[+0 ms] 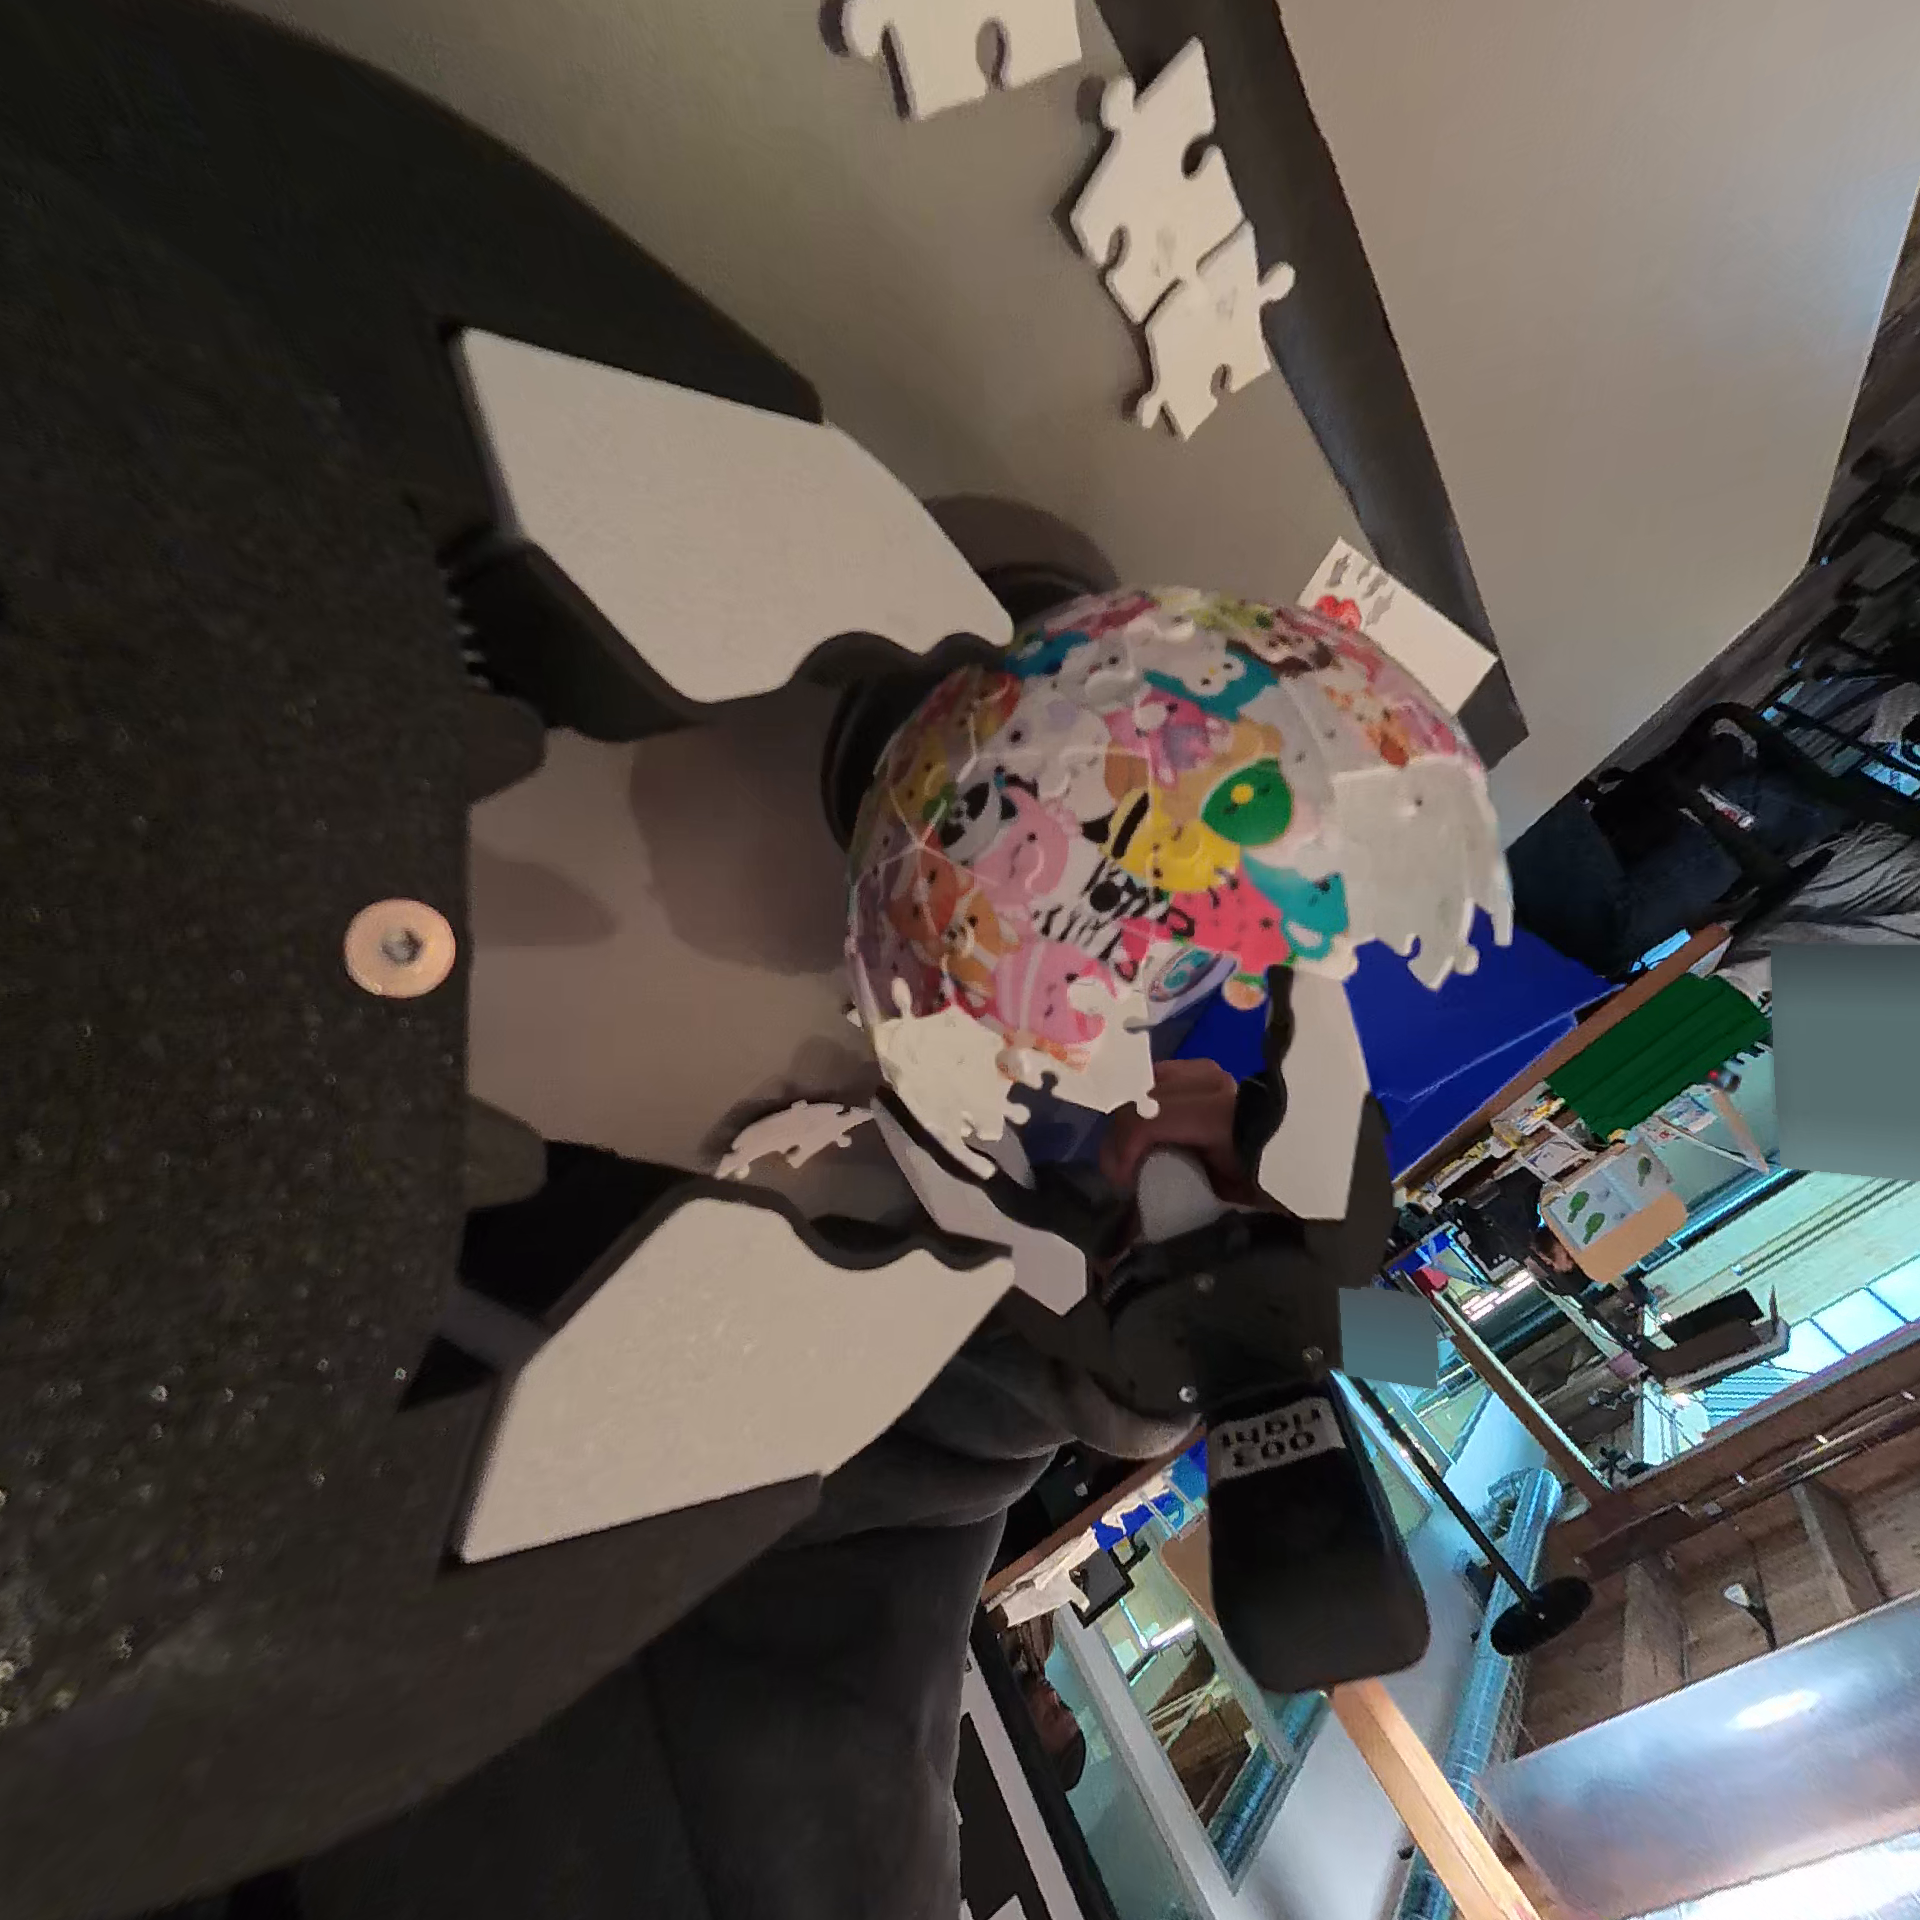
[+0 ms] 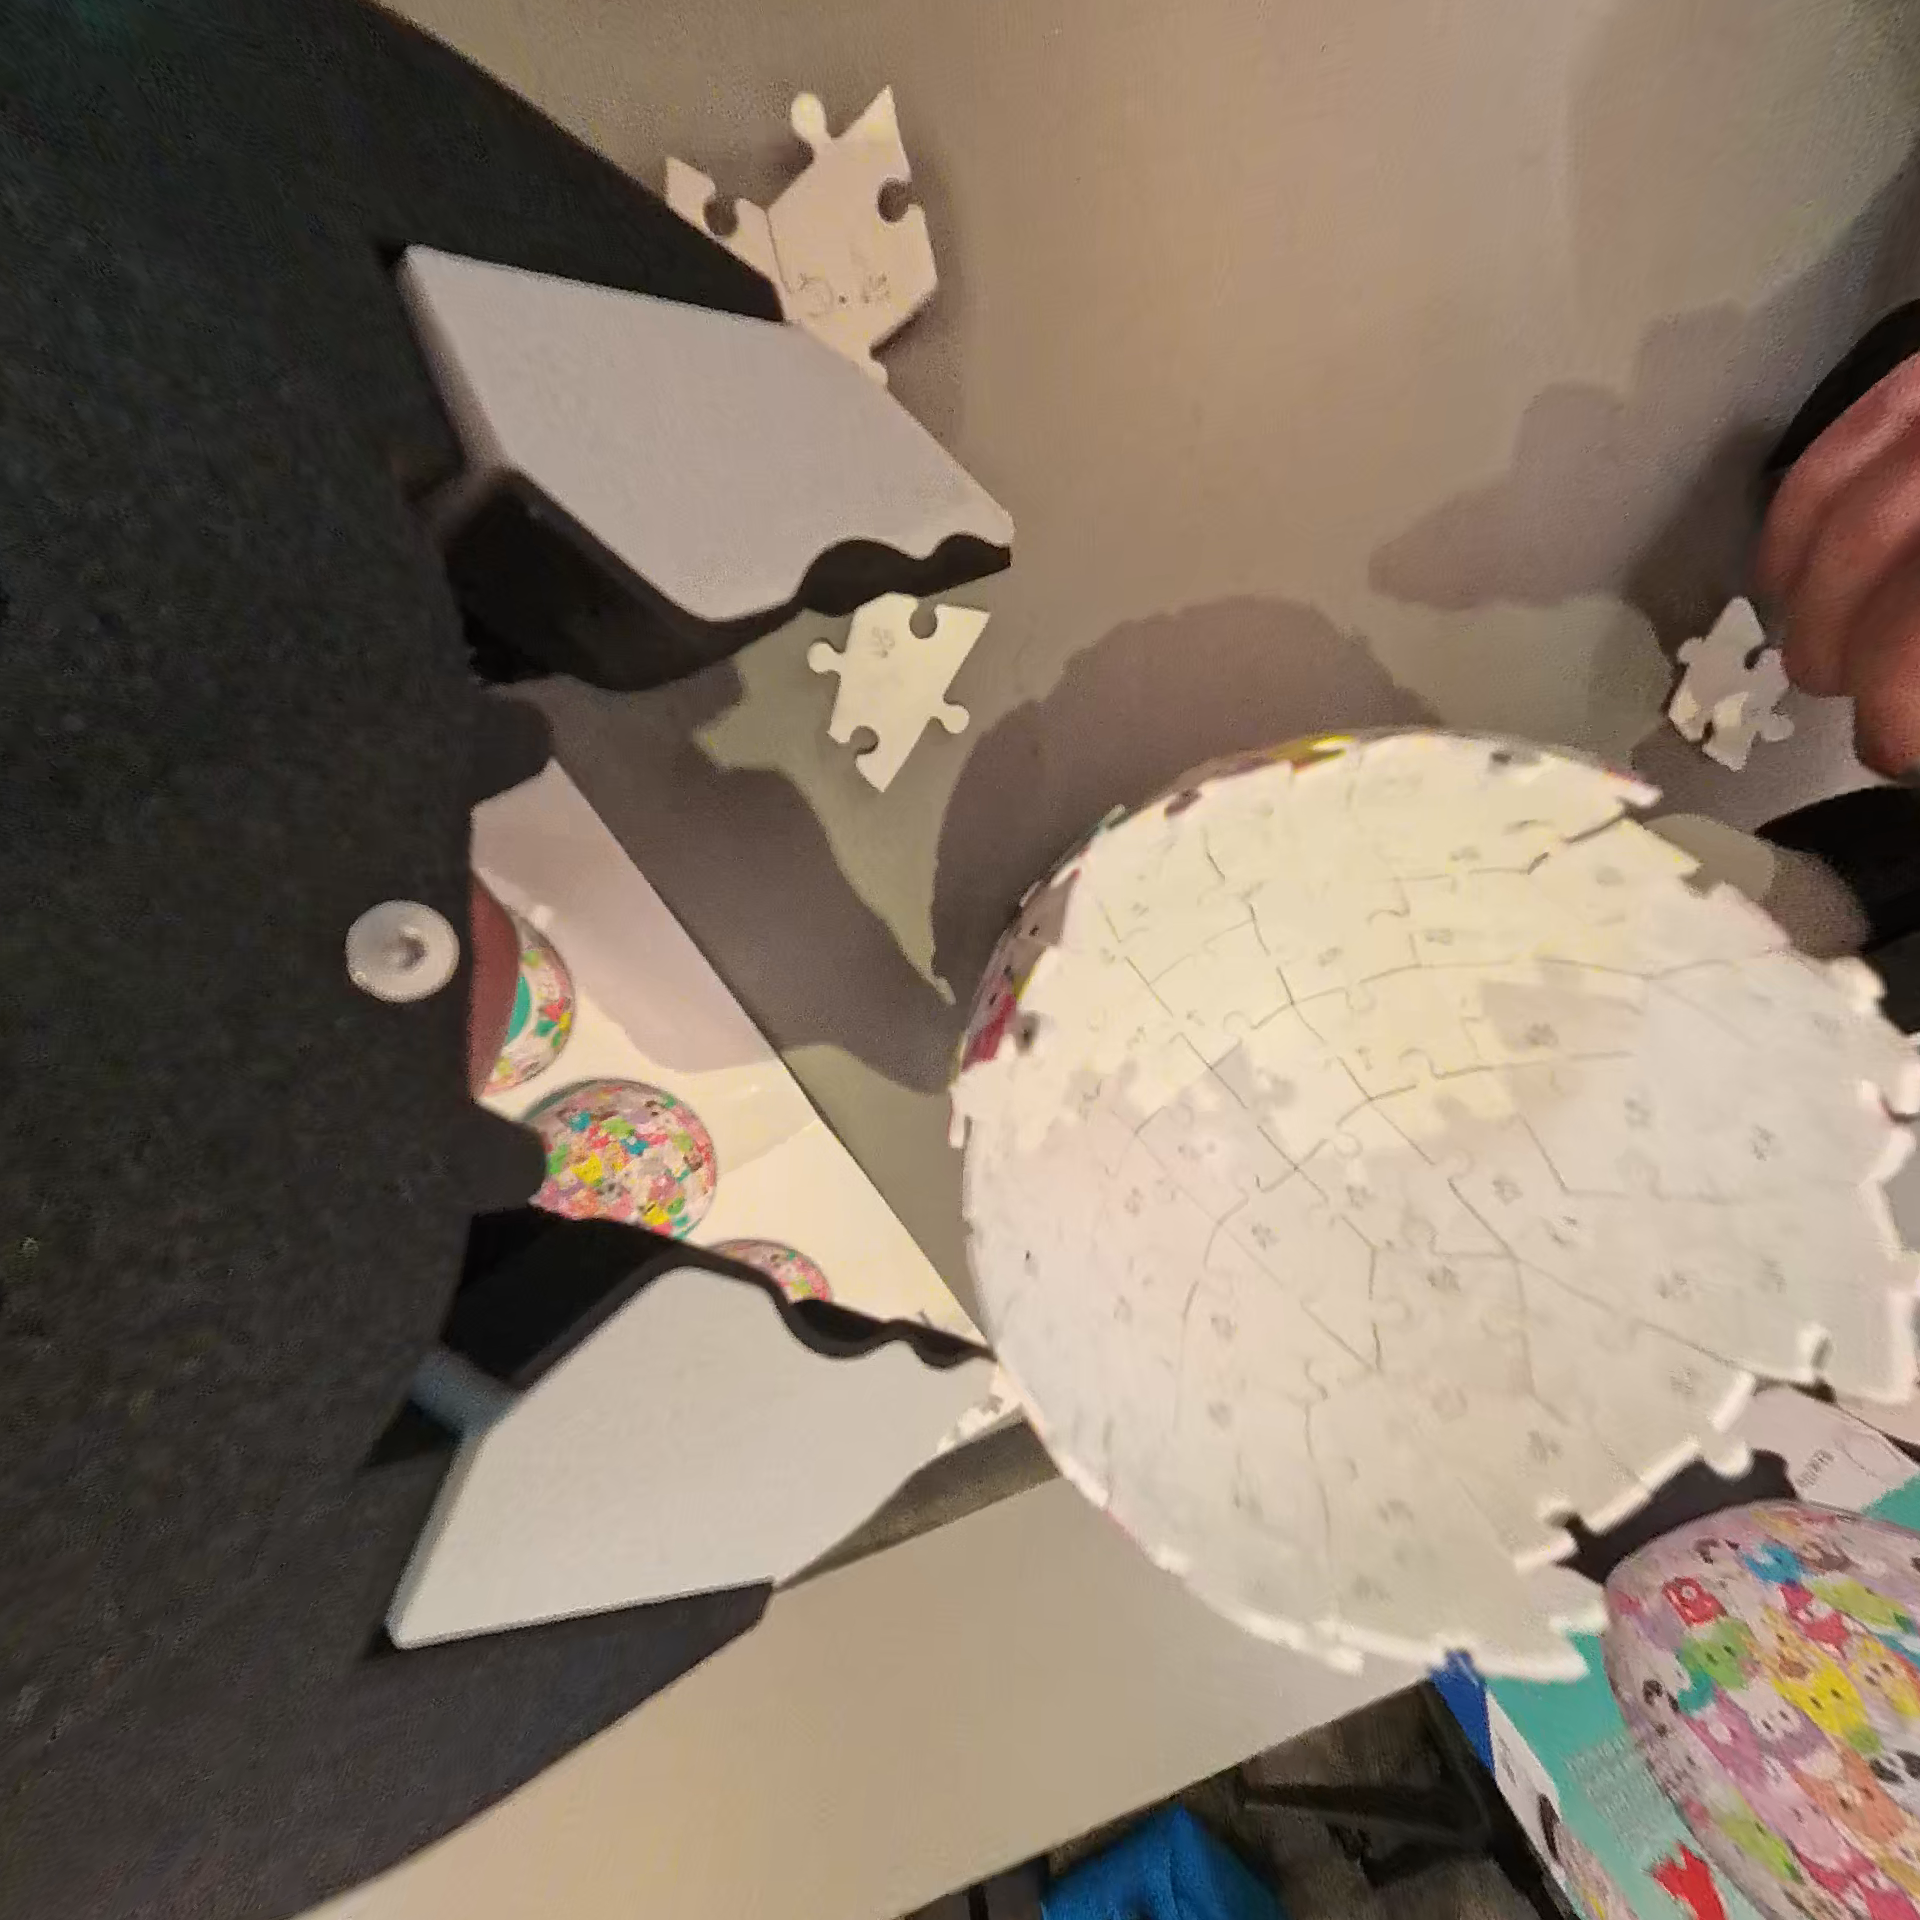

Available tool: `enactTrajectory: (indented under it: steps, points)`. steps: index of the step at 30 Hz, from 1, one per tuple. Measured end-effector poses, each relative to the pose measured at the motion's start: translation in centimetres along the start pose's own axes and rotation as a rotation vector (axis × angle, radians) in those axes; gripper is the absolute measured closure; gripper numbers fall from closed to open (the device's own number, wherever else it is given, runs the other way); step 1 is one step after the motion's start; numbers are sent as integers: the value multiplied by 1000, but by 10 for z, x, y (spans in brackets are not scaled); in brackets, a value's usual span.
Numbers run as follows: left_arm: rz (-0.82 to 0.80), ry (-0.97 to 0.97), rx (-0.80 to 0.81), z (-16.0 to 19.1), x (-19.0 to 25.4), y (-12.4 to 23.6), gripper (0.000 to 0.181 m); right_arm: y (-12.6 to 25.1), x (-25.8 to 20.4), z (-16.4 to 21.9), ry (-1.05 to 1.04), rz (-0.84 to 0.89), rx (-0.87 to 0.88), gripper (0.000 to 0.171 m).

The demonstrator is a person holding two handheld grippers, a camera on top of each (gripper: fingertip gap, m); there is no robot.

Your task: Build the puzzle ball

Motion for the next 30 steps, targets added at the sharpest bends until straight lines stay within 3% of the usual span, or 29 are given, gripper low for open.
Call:
enactTrajectory:
  steps: [11,15,19,30]
  points:
    - [-9,-53,88,-14,15,16,83,-25,-2,7,-37,-82,-41,38]
    - [-32,-30,116,-14,4,24,82,-18,8,8,-46,-56,-50,38]
    - [-20,18,80,-7,-4,20,80,-9,12,-5,-49,-71,32,41]
    - [23,-28,101,-14,16,17,79,-33,6,-1,-52,-133,-33,31]
Point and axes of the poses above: each gripper's, where its closed fingertips meet, y back along the fingers, z out of its underside, x = y × z across the jaws, the point moved 7 cm from there along y, back along the fingers, and after that the axes turned 2 degrees about y, right-handed, at the moved point
